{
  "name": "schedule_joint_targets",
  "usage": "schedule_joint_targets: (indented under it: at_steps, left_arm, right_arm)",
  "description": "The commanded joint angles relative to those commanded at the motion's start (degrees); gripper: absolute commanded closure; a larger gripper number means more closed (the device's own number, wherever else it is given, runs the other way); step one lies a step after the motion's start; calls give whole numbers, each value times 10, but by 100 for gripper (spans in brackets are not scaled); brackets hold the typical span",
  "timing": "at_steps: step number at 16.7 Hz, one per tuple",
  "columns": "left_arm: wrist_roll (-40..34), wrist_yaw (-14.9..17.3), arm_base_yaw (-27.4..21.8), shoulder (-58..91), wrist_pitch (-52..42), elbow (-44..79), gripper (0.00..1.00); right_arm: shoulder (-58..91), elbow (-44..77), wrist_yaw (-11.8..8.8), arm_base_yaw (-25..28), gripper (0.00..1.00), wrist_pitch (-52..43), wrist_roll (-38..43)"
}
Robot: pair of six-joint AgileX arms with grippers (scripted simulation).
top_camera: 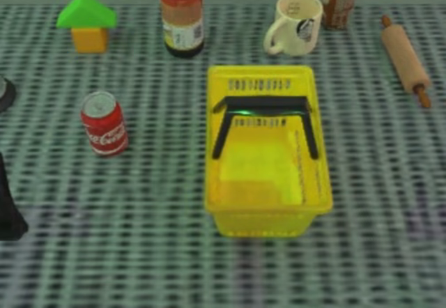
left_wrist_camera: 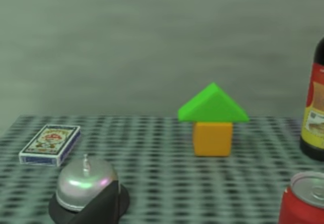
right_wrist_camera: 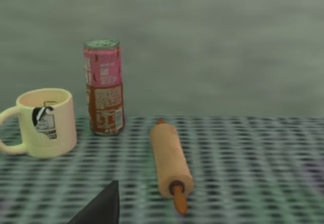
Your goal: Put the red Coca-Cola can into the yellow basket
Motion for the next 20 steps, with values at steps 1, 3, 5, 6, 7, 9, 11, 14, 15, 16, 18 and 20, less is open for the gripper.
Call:
schedule_joint_targets:
  at_steps: [1, 3, 5, 6, 7, 9, 11, 14, 15, 16, 18, 20]
  left_arm:
    - [0, 0, 0, 0, 0, 0, 0]
    - [2, 0, -1, 6, -4, 6, 0]
    - [12, 0, -5, 35, -25, 35, 0]
    - [20, 0, -8, 59, -42, 59, 0]
    - [30, 0, -11, 89, -62, 88, 0]
    - [53, 0, -20, 167, -111, 161, 0]
    - [81, 0, -30, 267, -169, 250, 0]
    - [128, 0, -47, 448, -269, 399, 0]
    - [144, 0, -53, 513, -304, 451, 0]
    - [161, 0, -59, 580, -340, 504, 0]
    - [194, 0, -72, 713, -410, 608, 0]
    - [225, 1, -84, 842, -479, 709, 0]
  right_arm:
    - [0, 0, 0, 0, 0, 0, 0]
    - [0, 0, 0, 0, 0, 0, 0]
    - [0, 0, 0, 0, 0, 0, 0]
    - [0, 0, 0, 0, 0, 0, 0]
    - [0, 0, 0, 0, 0, 0, 0]
    - [0, 0, 0, 0, 0, 0, 0]
    - [0, 0, 0, 0, 0, 0, 0]
    - [0, 0, 0, 0, 0, 0, 0]
    - [0, 0, 0, 0, 0, 0, 0]
    - [0, 0, 0, 0, 0, 0, 0]
    - [0, 0, 0, 0, 0, 0, 0]
    - [0, 0, 0, 0, 0, 0, 0]
